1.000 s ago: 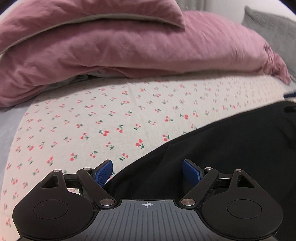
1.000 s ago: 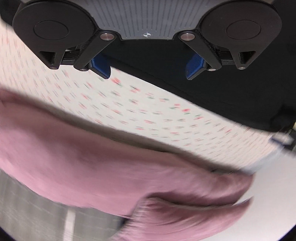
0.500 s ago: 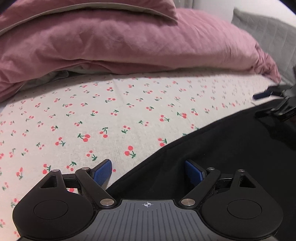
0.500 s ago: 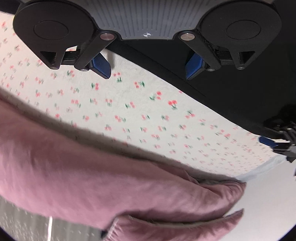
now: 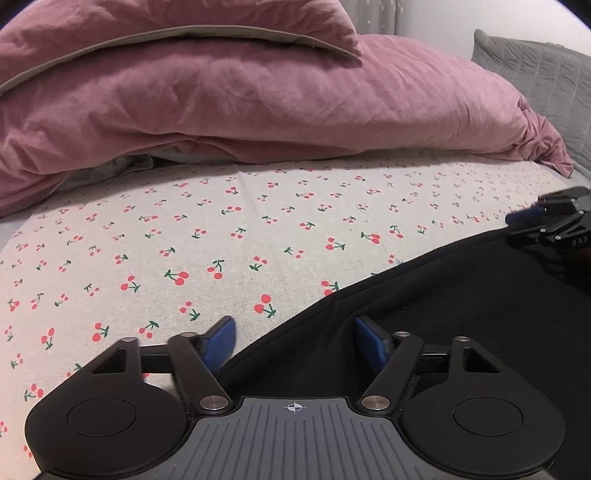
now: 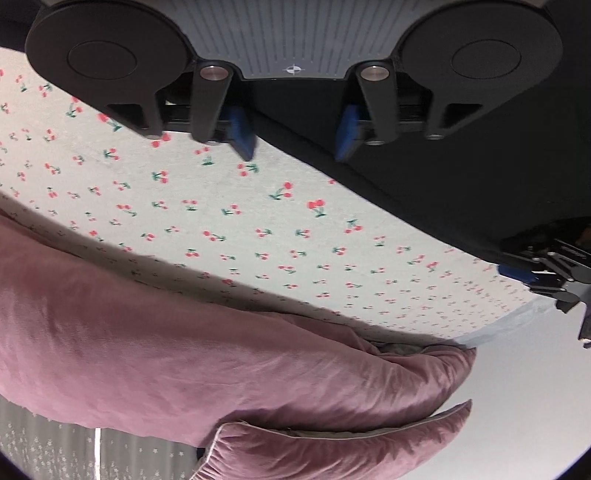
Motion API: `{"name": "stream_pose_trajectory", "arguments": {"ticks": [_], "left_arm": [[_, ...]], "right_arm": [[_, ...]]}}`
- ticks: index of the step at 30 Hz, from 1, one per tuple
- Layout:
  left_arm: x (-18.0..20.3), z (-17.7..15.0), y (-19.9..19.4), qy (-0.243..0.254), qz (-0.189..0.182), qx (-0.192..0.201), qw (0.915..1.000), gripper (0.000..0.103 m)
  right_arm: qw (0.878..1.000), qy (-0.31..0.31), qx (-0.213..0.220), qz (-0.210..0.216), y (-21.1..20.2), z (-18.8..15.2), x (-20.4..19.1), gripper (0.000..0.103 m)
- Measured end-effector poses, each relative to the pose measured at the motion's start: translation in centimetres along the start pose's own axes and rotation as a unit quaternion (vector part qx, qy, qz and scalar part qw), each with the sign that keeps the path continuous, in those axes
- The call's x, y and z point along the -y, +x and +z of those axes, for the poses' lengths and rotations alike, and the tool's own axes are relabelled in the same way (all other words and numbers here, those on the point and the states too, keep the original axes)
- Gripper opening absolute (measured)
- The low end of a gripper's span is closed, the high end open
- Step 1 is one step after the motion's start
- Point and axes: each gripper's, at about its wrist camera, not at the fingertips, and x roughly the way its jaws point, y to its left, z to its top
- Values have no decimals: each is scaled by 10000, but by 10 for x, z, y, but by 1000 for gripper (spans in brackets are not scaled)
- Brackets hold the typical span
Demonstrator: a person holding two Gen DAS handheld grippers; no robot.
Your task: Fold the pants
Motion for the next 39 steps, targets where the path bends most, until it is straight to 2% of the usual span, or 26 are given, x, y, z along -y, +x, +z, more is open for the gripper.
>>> {"name": "stream_pose_trajectory", "arguments": {"ticks": [1,6,7,9,12,16,24,32,35,39], "left_arm": [[2,0,0,-15,30,12,10000,59],[21,-1,-2,33,176,78,9998,21],[25,-1,-2,12,282,93,9996,20],[35,0,-4,33,540,155,9984,11],[47,-1,-17,-79,755,347,9965,8],[52,-5,-47,-446,706,698,9941,6],[90,-12,-112,-602,790,1112,9888,4],[128,-47,-160,-755,705,978,9898,3],[139,-68,-176,-969,675,870,9892,2],[143,-101,-189,-1390,485,655,9869,2]], "right_arm": [[10000,4,3,-8,1,1,-2,29],[9992,218,-13,-349,-1,6,-14,3],[9988,245,-18,-431,-4,7,-17,1],[9979,201,33,-612,-14,11,-26,1],[9967,117,190,-785,-39,16,-39,1],[9955,-62,339,-886,-82,19,-56,0],[9918,-278,606,-1086,-156,2,-93,0],[9905,-373,654,-1151,-203,-45,-128,0],[9891,-358,707,-1238,-216,-64,-140,0],[9913,74,740,-1083,-225,-86,-141,0]]}}
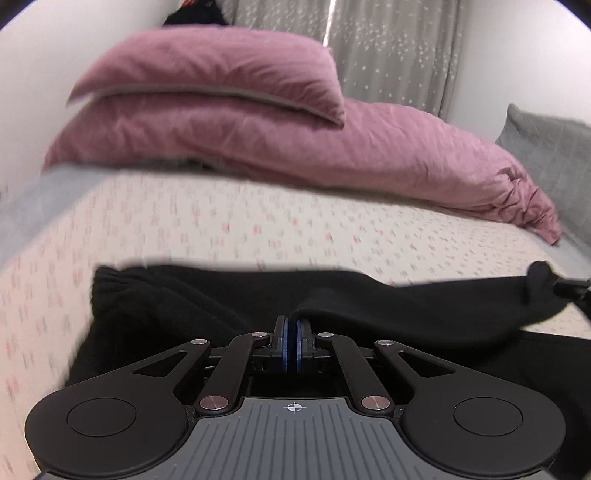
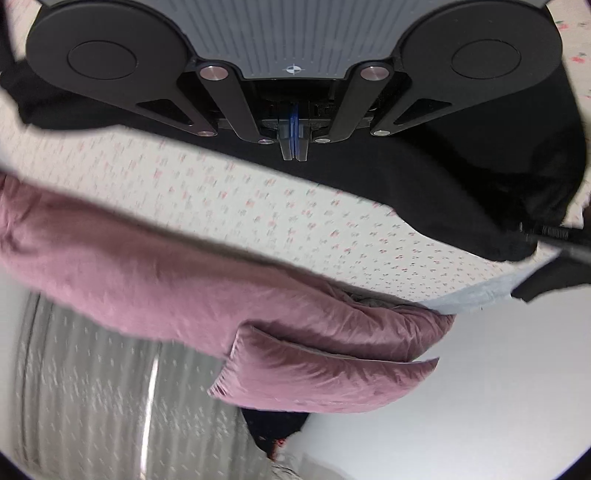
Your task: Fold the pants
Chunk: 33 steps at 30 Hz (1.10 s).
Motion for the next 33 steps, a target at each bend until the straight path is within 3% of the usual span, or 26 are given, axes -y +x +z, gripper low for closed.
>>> {"name": "stream_pose_trajectory", "arguments": {"ticks": [3,5,7,8,9,11,15,19,25,28,30,31,33], "left_arm": [[-4,-21,-4,-45,-21,-248,9997,4],[-4,-31,-9,43,-7,-304,9995,10],[-6,-35,-16,15,-39,-247,9997,16],[-7,-36,-20,-59,-99,-276,9996,31],[-9,-36,-23,-189,-185,-286,9992,56],[-12,-38,-30,-459,-246,-143,9985,79],[-10,-36,-33,-729,-265,135,9969,79],[-13,-34,-27,-1144,45,293,9930,79],[-30,-31,-20,-2107,472,518,9750,76],[-39,-34,-17,-2546,804,400,9629,76],[-45,-36,-14,-2833,802,386,9549,74],[-47,-36,-13,-2932,799,419,9518,70],[-49,-35,-11,-2964,818,480,9503,33]], "right_arm": [[9991,359,-123,161,-2,-22,6,1],[9975,604,-306,198,0,-31,11,4],[9961,665,-571,24,-1,-34,12,16],[9953,695,-661,-90,0,-35,13,22],[9946,765,-681,-171,-1,-35,16,34],[9924,1011,-675,-185,1,-36,25,39],[9851,1587,-636,-199,12,-38,42,40],[9747,2139,-641,-71,21,-40,52,46],[9629,2620,-651,37,36,-41,59,59],[9593,2756,-615,57,44,-40,63,59],[9553,2895,-583,91,50,-40,67,59],[9534,2965,-555,99,52,-40,68,59],[9514,3042,-478,77,55,-41,72,59]]}}
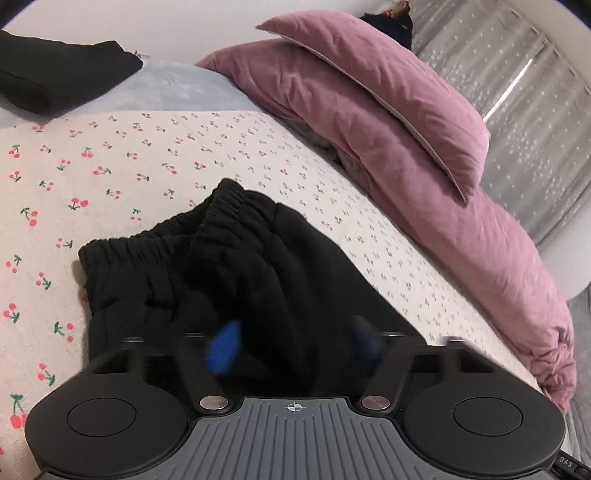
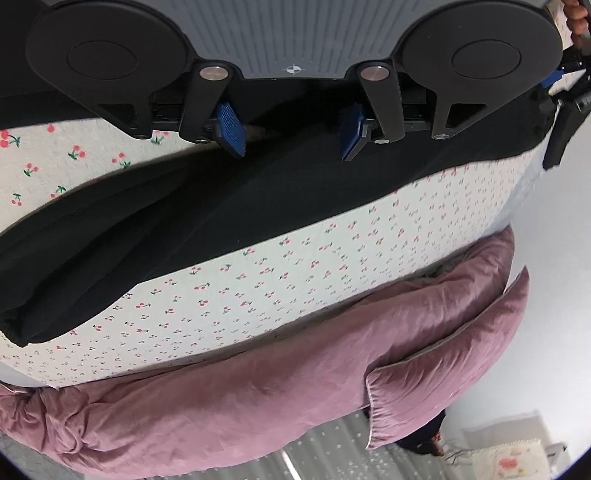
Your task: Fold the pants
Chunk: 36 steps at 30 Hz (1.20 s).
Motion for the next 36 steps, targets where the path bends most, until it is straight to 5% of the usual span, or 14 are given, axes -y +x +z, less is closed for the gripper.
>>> {"name": "stream_pose_trajectory", "arguments": {"ticks": [4,5,7,9,19,28,36], "left_arm": [[0,2,2,20,51,67,10000,15],[1,3,2,32,61,73,9999,11],[3,2,1,88,78,109,9999,6],[4,2,-2,175,51,173,9997,2],[-8,19,-36,438,-411,257,9979,1],[-37,18,-72,539,-677,56,9962,1],[-58,14,-76,841,-439,-184,9953,1]], "right_arm": [[9999,120,95,-13,7,5,6,53],[9998,161,114,-72,8,6,8,47],[9994,176,143,-246,9,7,11,15],[9991,306,221,-216,7,8,15,7],[9955,-407,852,-82,-77,2,-20,5],[9919,-1144,555,2,-129,-39,-38,5],[9889,-1474,-131,161,-136,-76,-42,5]]}}
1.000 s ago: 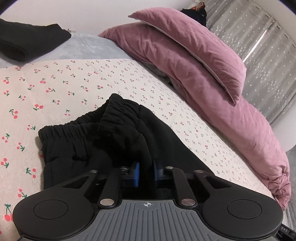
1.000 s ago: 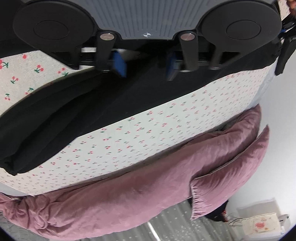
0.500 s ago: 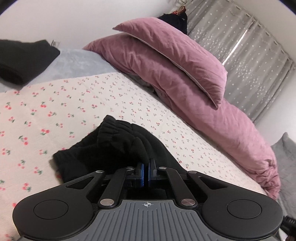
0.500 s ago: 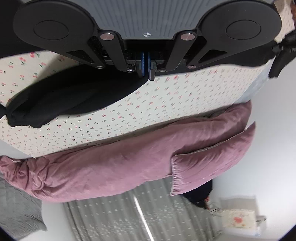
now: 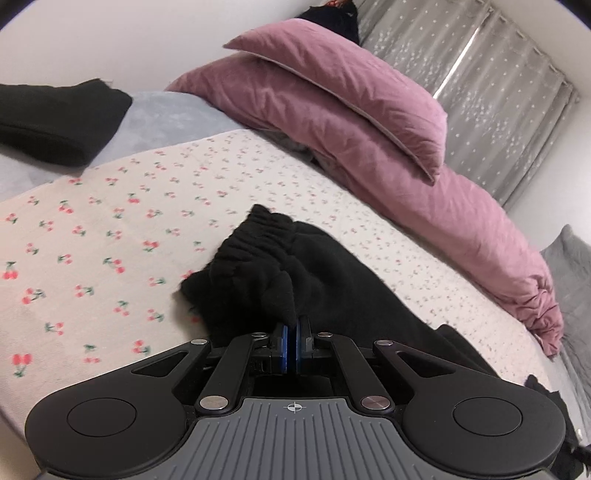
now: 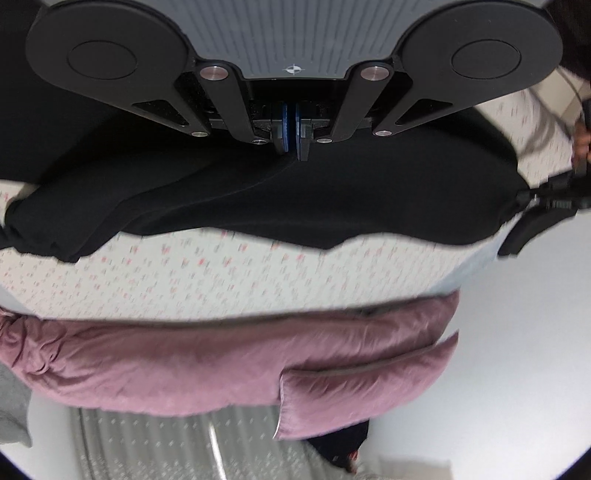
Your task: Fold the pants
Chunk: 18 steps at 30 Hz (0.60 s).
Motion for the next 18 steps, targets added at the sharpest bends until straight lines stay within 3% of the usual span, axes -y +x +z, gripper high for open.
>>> {"name": "stream_pose_trajectory", "arguments": {"ticks": [3,8,11,13,14,15,16,17,18], "left_arm": [[-5,-1,-4,38,42,-87,9999,2],[-4,-12,13,300,608,-742,9949,6],[-4,-12,17,334,727,-820,9934,13],[-6,-11,15,217,736,-775,9940,16],[-4,-11,14,227,834,-755,9934,29],[-1,-9,11,309,1050,-683,9916,52],[2,-8,8,412,1236,-576,9898,61],[6,-6,4,525,1348,-461,9884,69],[11,-5,-2,655,1419,-320,9872,70]], "right_arm": [[9996,-95,-256,-48,5,-13,-2,5],[9951,181,-970,-119,30,-26,10,5],[9945,150,-1029,-128,34,-25,11,5],[9940,123,-1085,-93,32,-21,10,16],[9939,89,-1094,-137,31,-19,9,21],[9940,69,-1073,-212,28,-18,11,39],[9944,70,-1024,-259,24,-16,12,52],[9949,100,-954,-317,20,-12,14,54],[9951,136,-894,-396,15,-9,17,56]]}}
